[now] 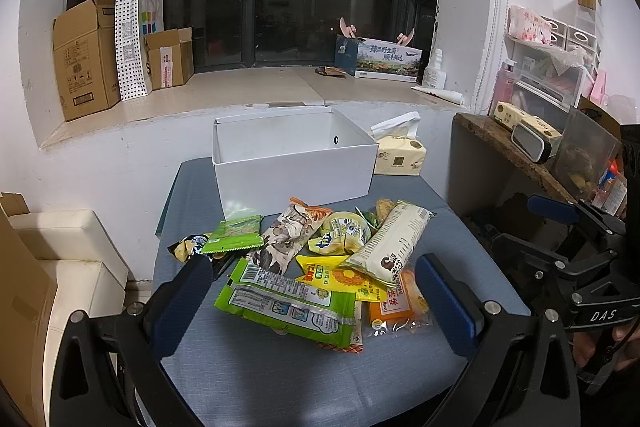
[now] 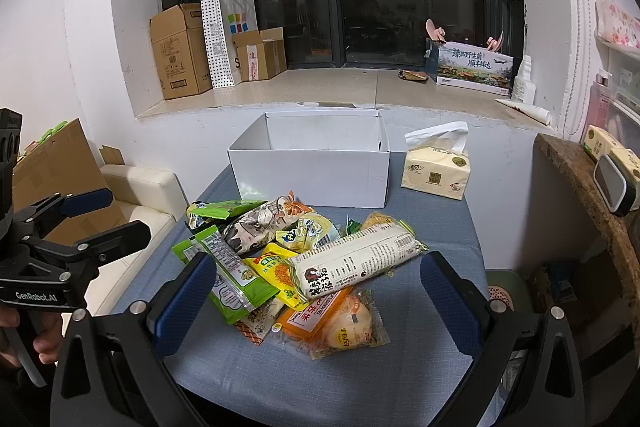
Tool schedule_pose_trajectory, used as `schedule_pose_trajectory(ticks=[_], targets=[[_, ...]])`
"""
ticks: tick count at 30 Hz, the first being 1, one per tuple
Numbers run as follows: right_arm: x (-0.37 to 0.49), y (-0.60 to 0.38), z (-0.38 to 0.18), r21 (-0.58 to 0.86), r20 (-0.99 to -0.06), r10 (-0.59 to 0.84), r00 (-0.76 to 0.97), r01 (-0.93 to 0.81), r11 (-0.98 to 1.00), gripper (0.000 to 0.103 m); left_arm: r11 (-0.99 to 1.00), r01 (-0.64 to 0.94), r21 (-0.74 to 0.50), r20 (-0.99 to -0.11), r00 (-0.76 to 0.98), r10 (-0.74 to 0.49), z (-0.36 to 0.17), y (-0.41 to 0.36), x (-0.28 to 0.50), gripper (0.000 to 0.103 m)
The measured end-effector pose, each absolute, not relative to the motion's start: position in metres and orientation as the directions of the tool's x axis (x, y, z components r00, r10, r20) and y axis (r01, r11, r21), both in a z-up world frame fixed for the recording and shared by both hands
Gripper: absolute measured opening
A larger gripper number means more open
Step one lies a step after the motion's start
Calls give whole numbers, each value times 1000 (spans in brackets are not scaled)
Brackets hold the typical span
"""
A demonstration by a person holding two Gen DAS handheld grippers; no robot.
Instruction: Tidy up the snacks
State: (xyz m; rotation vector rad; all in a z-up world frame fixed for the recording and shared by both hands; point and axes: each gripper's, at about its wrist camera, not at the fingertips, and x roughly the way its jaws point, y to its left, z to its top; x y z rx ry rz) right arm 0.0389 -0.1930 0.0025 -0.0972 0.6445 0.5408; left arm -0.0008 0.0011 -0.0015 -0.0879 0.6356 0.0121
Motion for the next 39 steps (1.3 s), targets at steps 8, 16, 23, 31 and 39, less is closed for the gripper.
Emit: schedule_pose_trajectory(ticks=[8, 16, 23, 31, 39], targets=[[38, -193, 2, 78, -596, 449, 666, -509, 857, 103, 996, -38, -80, -596, 803, -17, -2, 1, 0, 103], [38, -193, 3, 77, -596, 448, 666, -508, 858, 103, 996, -39, -80, -598, 801, -17, -4, 2, 0, 103], [38, -193, 3, 76, -596, 449, 666, -509, 857, 103, 996, -39, -80, -598, 801, -17, -5, 2, 0, 103], [38, -193, 3, 77, -596, 448, 666, -508, 858, 103, 996, -38, -78, -607, 795, -17, -7, 3, 3, 103], [38, -196, -1, 91, -601, 454, 658, -508, 857, 103, 996, -11, -84, -653, 756, -47, -26, 23, 38, 103]])
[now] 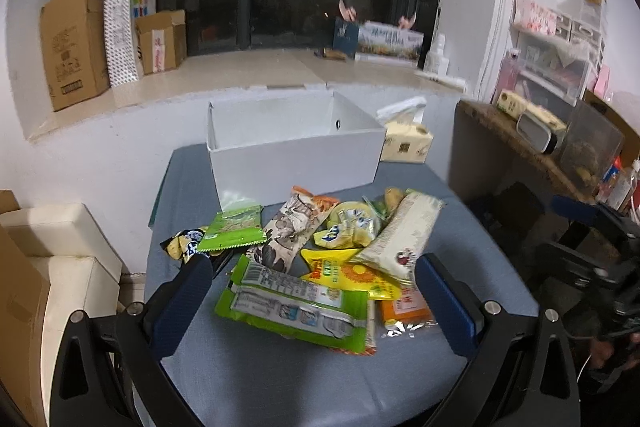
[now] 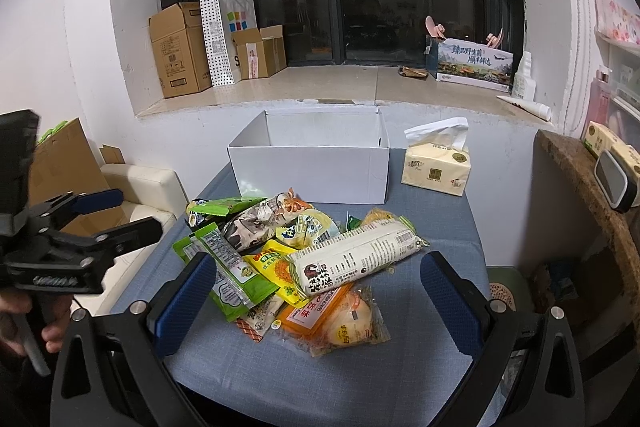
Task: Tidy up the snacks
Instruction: 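Grasp the green seaweed pack with the left tool while the right tool grasps the white cream-colored bar pack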
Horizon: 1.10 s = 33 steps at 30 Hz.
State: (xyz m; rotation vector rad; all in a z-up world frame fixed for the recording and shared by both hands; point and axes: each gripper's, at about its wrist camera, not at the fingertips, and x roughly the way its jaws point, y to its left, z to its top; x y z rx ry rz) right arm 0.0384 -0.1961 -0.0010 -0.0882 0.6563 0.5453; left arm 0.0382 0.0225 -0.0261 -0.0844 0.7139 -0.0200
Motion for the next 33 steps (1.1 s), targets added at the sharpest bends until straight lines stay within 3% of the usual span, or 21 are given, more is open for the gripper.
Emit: schedule_pose_trajectory(ticks=[6, 10, 17, 19, 21, 22, 28, 33], targets=[[42, -202, -7, 110, -610, 455, 649, -499, 860, 103, 996, -54, -66, -755, 656, -14, -65, 60, 110, 103], [46, -206, -12, 127, -621, 452, 640, -487, 864, 103, 986, -89, -139, -838, 540, -69, -94, 93, 172, 103], [51, -212, -19, 144, -633, 446, 633, -470, 871, 103, 983, -140, -121, -935, 348, -65, -156, 121, 245, 103], [54, -215, -21, 153, -637, 444, 630, -462, 874, 103, 977, -149, -153, -936, 338, -95, -163, 127, 249, 100], [57, -218, -23, 164, -643, 443, 625, -452, 877, 103, 978, -155, -143, -937, 340, -83, -165, 128, 248, 73], [58, -219, -25, 171, -646, 442, 622, -446, 879, 103, 977, -154, -144, -939, 334, -86, -166, 128, 246, 69], [60, -218, -28, 184, -655, 441, 613, -437, 880, 103, 979, -100, -179, -905, 408, -124, -148, 121, 226, 65], [64, -218, -33, 192, -662, 437, 609, -425, 884, 103, 979, -83, -185, -811, 576, -105, -108, 115, 178, 65]])
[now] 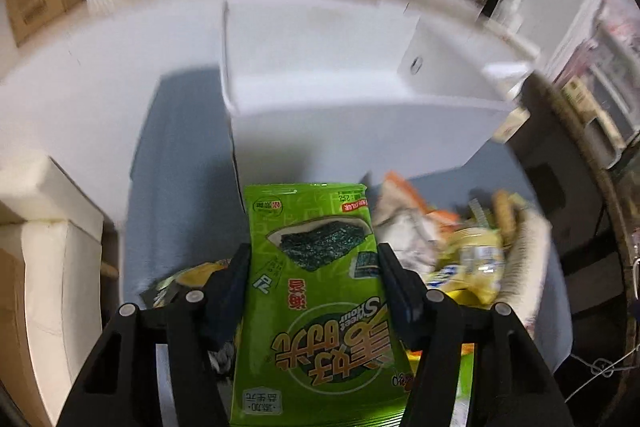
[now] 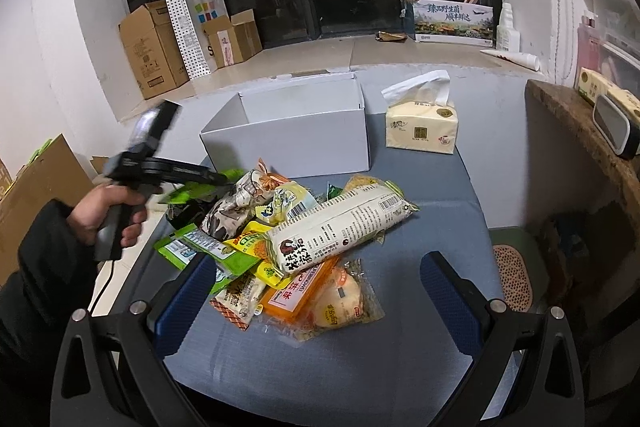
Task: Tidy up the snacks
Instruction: 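Grasp the green seaweed pack with the left tool while the right tool grasps the white cream-colored bar pack, then carry both packs into the white box and open both tools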
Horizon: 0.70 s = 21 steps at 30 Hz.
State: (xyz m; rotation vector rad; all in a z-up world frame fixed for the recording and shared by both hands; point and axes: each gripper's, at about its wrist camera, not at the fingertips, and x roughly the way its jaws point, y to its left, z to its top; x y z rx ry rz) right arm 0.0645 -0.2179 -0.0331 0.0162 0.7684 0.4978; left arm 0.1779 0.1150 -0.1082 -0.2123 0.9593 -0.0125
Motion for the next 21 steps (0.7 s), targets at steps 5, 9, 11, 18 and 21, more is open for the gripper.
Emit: schedule_pose_trajectory(ticks=[5, 9, 11, 18, 21], targets=[[92, -217, -55, 238, -714, 405, 571, -346, 908, 103, 979, -18, -201, -677, 725, -126, -60, 99, 110, 65], [136, -213, -83, 366, -742, 451, 496, -264, 892, 103, 974, 22, -224, -581, 800, -152, -38, 85, 64, 66], [157, -211, -97, 421, -753, 465, 465, -203, 884, 103, 974, 26, -223, -545, 825, -147, -32, 82, 48, 66], [210, -187, -146, 499, -802, 475, 363, -31, 866, 90, 961, 47, -271, -494, 851, -180, -20, 77, 37, 66], [213, -185, -163, 558, -788, 530, 313, 0, 830, 61, 959, 48, -280, -493, 850, -186, -26, 80, 39, 66]])
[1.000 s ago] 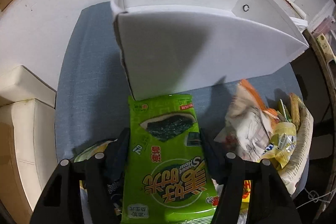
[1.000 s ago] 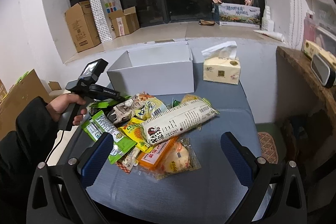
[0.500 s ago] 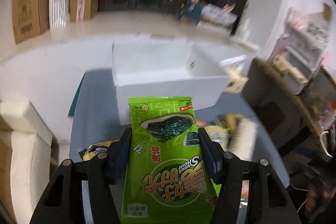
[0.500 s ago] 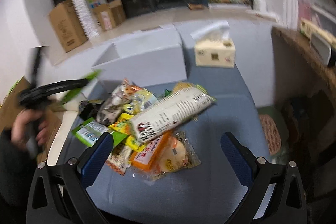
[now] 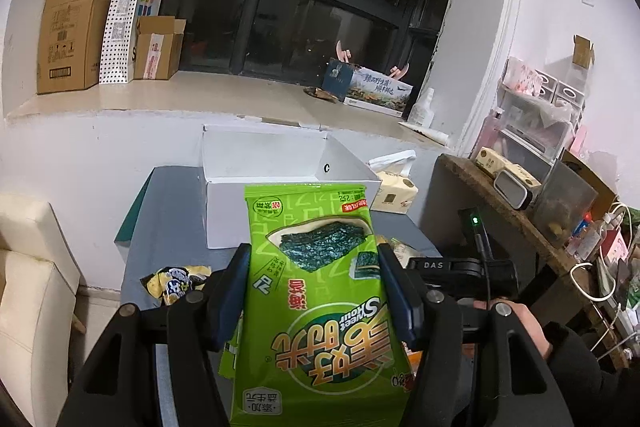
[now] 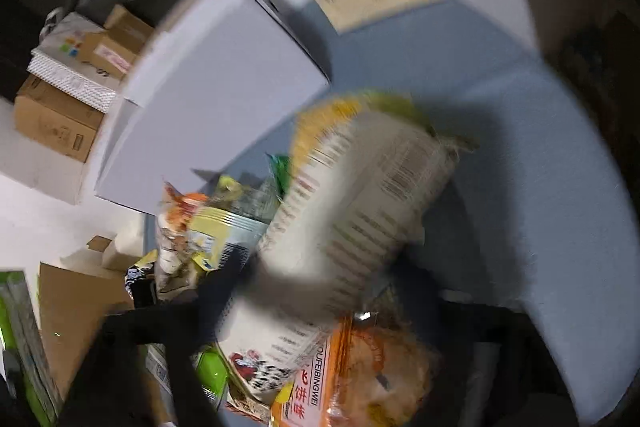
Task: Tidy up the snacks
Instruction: 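Carry both packs into the white box and open both tools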
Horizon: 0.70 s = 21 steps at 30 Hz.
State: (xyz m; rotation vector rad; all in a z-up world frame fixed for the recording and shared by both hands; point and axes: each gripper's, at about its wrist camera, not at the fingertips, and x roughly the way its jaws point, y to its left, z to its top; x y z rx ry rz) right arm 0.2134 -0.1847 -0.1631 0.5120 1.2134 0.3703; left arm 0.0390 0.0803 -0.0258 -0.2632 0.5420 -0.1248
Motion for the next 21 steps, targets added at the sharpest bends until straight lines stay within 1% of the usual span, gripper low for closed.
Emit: schedule_pose_trajectory(ticks=[1, 2, 4, 6, 9, 13, 18, 21], targets=[[210, -186, -161, 573, -773, 545, 324, -12, 819, 55, 959, 47, -280, -496, 848, -186, -28, 81, 38, 66], [206, -188, -157, 581, -765, 554, 327, -20, 814, 52, 958, 47, -282, -499, 846, -188, -29, 81, 38, 66], [199, -194, -148, 603, -739, 576, 349, -39, 797, 40, 956, 52, -287, -495, 847, -194, -30, 81, 37, 66], [190, -200, -134, 623, -708, 600, 373, -71, 779, 37, 953, 57, -296, -482, 853, -201, -29, 82, 37, 66], [179, -210, -110, 659, -643, 642, 417, -124, 742, 36, 943, 73, -324, -456, 861, -223, -24, 85, 42, 66], [185, -210, -73, 636, -594, 654, 469, -224, 738, 36, 943, 70, -325, -435, 875, -215, -12, 92, 70, 66], [228, -181, -30, 509, -605, 617, 504, -351, 786, 36, 957, 10, -291, -447, 882, -145, 3, 106, 140, 66], [267, -151, -8, 425, -631, 594, 499, -418, 803, 36, 963, -34, -269, -481, 870, -104, 6, 116, 199, 66]])
